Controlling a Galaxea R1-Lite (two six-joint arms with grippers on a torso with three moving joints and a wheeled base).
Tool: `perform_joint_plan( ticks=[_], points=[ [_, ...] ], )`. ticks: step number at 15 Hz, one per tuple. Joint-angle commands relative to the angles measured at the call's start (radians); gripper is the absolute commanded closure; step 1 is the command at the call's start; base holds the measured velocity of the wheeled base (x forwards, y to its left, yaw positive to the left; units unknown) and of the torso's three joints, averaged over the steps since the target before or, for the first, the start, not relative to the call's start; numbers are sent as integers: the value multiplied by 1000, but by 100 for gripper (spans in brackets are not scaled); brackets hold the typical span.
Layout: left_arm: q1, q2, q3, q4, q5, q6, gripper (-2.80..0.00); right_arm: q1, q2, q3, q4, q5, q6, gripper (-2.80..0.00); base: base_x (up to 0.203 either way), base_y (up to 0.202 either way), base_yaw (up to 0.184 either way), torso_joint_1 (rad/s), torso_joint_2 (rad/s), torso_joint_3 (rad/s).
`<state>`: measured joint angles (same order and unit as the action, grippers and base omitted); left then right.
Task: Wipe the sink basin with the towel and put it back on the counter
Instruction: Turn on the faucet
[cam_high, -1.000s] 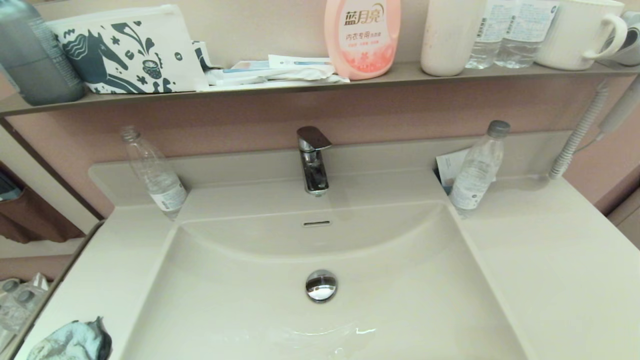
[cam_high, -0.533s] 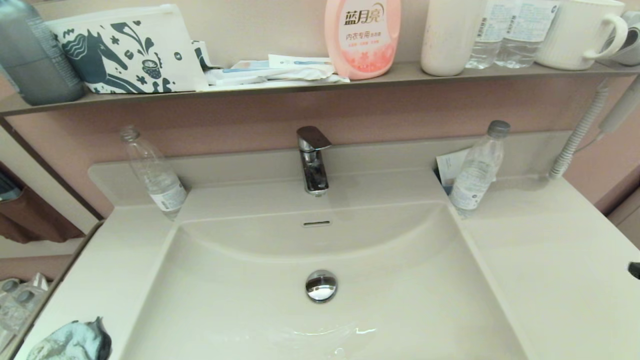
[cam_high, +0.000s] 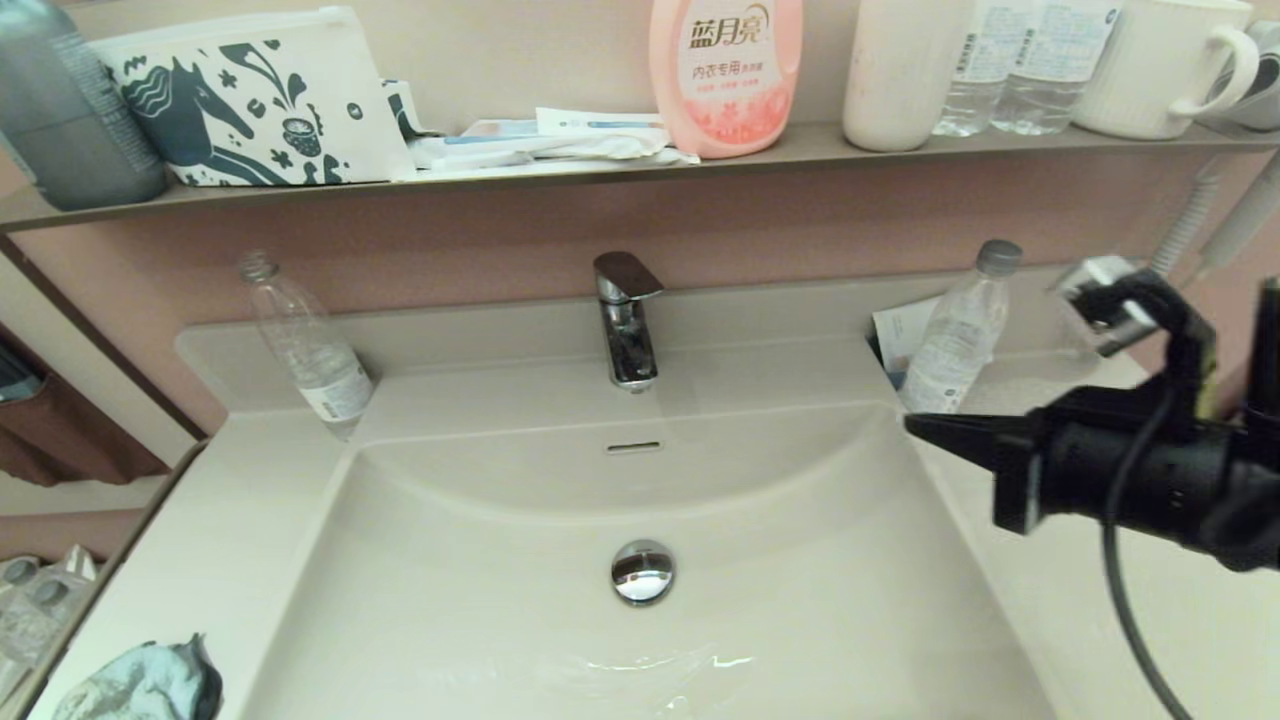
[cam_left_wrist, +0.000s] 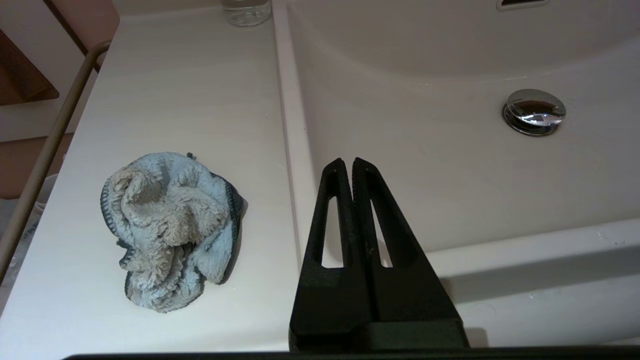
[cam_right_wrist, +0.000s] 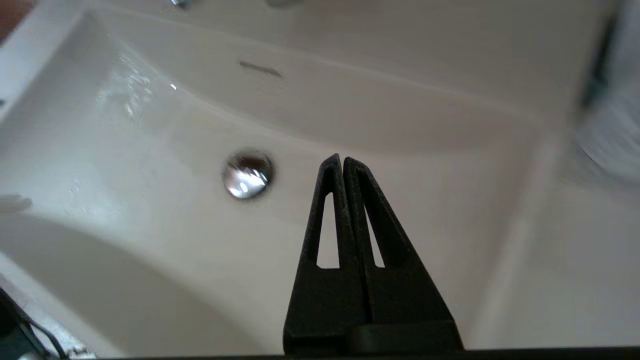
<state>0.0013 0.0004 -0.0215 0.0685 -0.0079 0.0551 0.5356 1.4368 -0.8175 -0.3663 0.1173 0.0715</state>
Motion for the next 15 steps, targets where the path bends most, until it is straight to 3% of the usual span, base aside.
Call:
perform_joint_plan(
  ticks=[1, 6, 15],
  points=[
    [0, 0, 0, 1, 0, 0, 0, 65, 198, -118, -18, -21, 4, 0, 0, 0, 0, 0, 0, 0],
    [1, 0, 0, 0, 0, 0, 0, 204, 432, -405, -39, -204, 8, 0, 0, 0, 0, 0, 0, 0],
    [0, 1, 0, 1, 0, 0, 0, 275, 612, -660, -41, -377, -47, 0, 0, 0, 0, 0, 0, 0]
  ],
)
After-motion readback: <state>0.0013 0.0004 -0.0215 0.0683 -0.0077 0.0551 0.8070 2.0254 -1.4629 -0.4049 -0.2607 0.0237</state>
